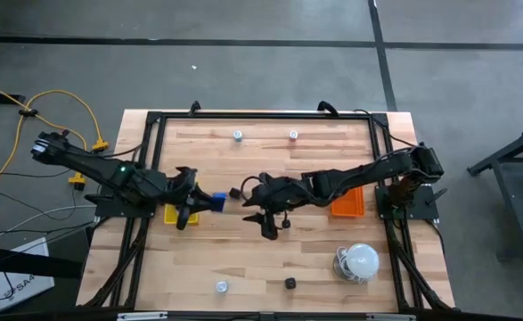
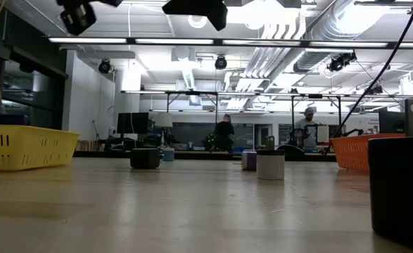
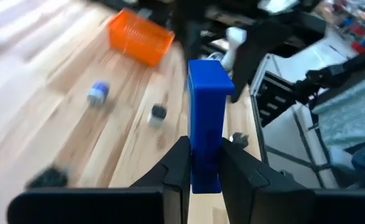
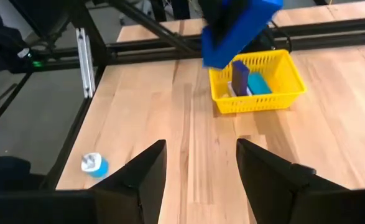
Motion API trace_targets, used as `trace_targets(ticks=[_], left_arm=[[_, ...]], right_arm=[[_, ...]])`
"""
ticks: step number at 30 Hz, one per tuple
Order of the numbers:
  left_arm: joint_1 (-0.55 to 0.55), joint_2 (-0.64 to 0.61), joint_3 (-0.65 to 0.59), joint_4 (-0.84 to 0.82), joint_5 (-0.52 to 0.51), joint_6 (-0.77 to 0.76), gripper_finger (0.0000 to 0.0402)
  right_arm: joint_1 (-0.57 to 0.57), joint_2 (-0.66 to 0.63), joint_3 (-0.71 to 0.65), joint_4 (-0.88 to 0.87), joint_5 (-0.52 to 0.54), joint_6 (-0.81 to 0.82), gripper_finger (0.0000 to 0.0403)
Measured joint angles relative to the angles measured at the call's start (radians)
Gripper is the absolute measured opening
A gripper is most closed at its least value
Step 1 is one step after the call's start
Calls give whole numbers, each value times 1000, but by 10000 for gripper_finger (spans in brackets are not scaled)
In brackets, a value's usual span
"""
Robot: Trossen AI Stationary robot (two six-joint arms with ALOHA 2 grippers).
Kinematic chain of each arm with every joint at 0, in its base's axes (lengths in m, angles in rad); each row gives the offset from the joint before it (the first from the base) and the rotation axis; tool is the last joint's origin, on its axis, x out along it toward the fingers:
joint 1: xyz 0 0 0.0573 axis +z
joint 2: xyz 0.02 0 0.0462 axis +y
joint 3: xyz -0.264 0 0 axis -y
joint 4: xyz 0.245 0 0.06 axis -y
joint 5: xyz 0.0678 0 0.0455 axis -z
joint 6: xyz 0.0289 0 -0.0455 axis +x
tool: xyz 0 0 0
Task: Pick & Place Office items
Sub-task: Put the blue digital timer into the yellow bin
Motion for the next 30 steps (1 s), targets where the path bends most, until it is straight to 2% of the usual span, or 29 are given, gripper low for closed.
trace_targets(ticks=[5,14,19,24,30], left_arm=[[0,-42,0,-164,0,-146,55],[0,-44,0,-518,-20,-461,55],[0,-40,0,-577,-24,-644,55],[8,-20,0,-599,-24,-712,55],[75,8,0,-705,-23,-725,55]], right_arm=[[25,0,0,-3,0,0,180],[66,0,0,-2,0,0,180],[79,0,0,-2,0,0,180],[80,0,0,-2,0,0,180],[80,0,0,-4,0,0,180]])
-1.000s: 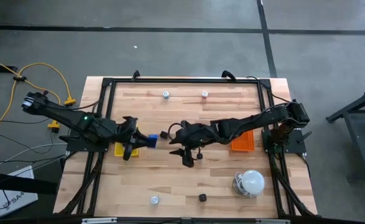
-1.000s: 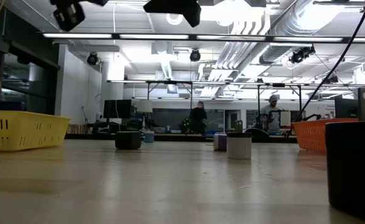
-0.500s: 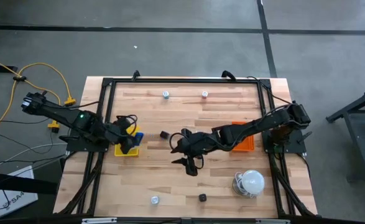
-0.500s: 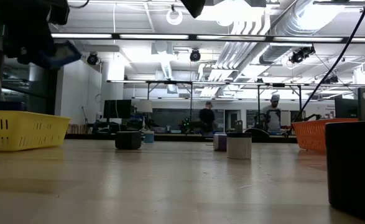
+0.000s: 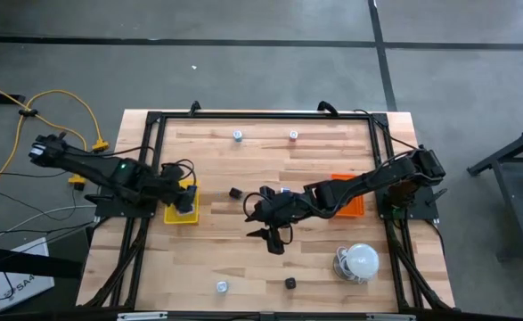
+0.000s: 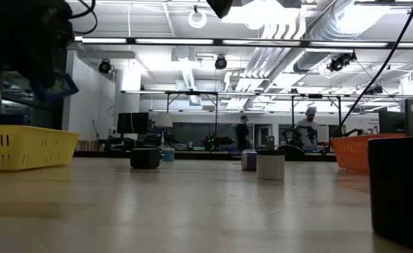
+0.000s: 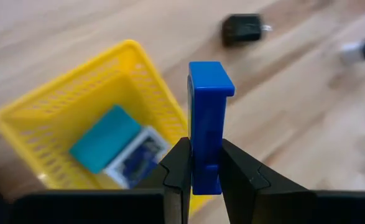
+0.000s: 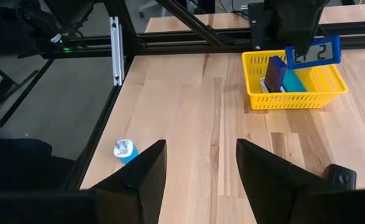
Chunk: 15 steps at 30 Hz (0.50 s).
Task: Pick & Place Office items
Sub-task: Put the blue digital timer into the yellow bin
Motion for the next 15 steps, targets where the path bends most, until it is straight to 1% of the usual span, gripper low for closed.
trace_targets(ticks=[6,9,13,15], left_arm=[[90,3,0,-20,2,8,55],[128,16,0,-44,26,-7,55],[145,65,0,-39,87,-18,55],[142,100,0,-36,97,-19,55]], right_arm=[[0,0,0,-7,0,0,180],[0,0,0,-14,0,0,180],[0,0,0,-29,0,0,180],[0,0,0,-32,0,0,180]])
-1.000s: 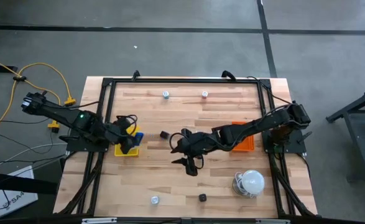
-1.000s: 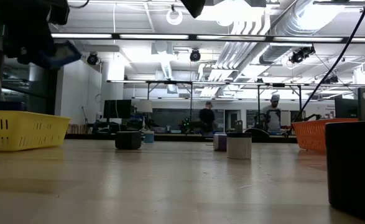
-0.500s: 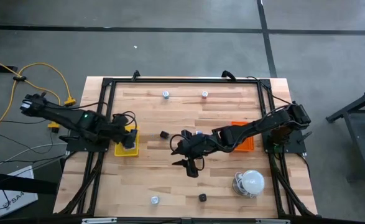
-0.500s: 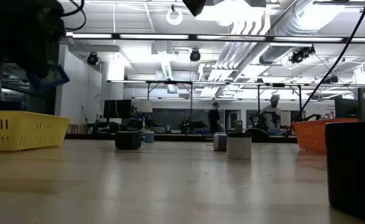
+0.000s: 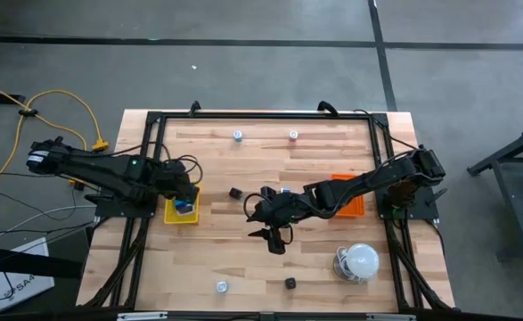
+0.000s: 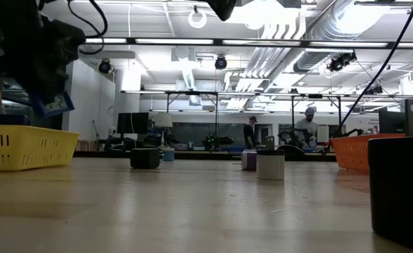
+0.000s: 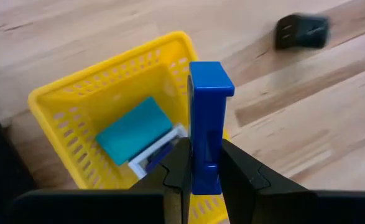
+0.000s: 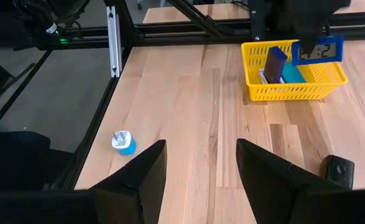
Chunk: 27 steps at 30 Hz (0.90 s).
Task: Pick & Place Office items
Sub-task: Put the blue digital timer into the yellow bin
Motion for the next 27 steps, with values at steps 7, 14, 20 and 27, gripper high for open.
trace_targets(ticks=[7,14,20,27], left_arm=[[-1,130,-1,1,0,1,55],[1,217,-1,3,8,9,55],[2,251,-2,7,37,45,65],[2,250,-2,12,39,62,75]], right_arm=[[2,0,0,-2,0,0,180],[12,0,-1,-12,0,0,180],[19,0,-1,-12,0,0,180],[20,0,-1,-14,0,0,180]])
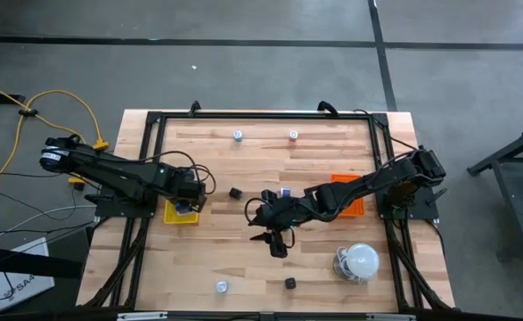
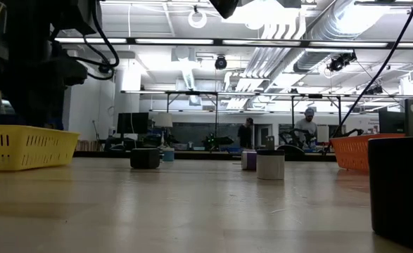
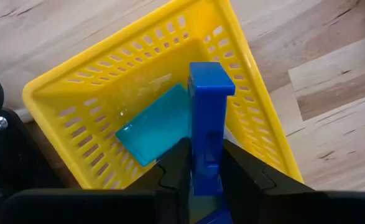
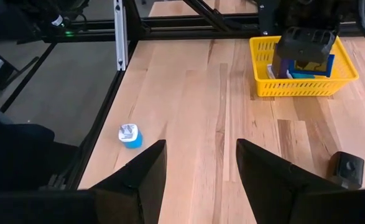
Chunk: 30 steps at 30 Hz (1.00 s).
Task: Pick & Place Office items
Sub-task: Put the blue digital timer into the yellow bin, then put the bottom black charger adapter into the orange bin
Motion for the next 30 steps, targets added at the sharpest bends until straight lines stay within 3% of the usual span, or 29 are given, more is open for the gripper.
trace_targets(ticks=[20,26,30], left_arm=[[8,0,0,2,-6,68,78],[93,-19,0,7,0,148,78],[172,-42,1,34,80,222,78]], right_arm=[[0,0,0,-3,0,0,180],[0,0,0,-3,0,0,180],[0,1,0,-4,0,0,180]])
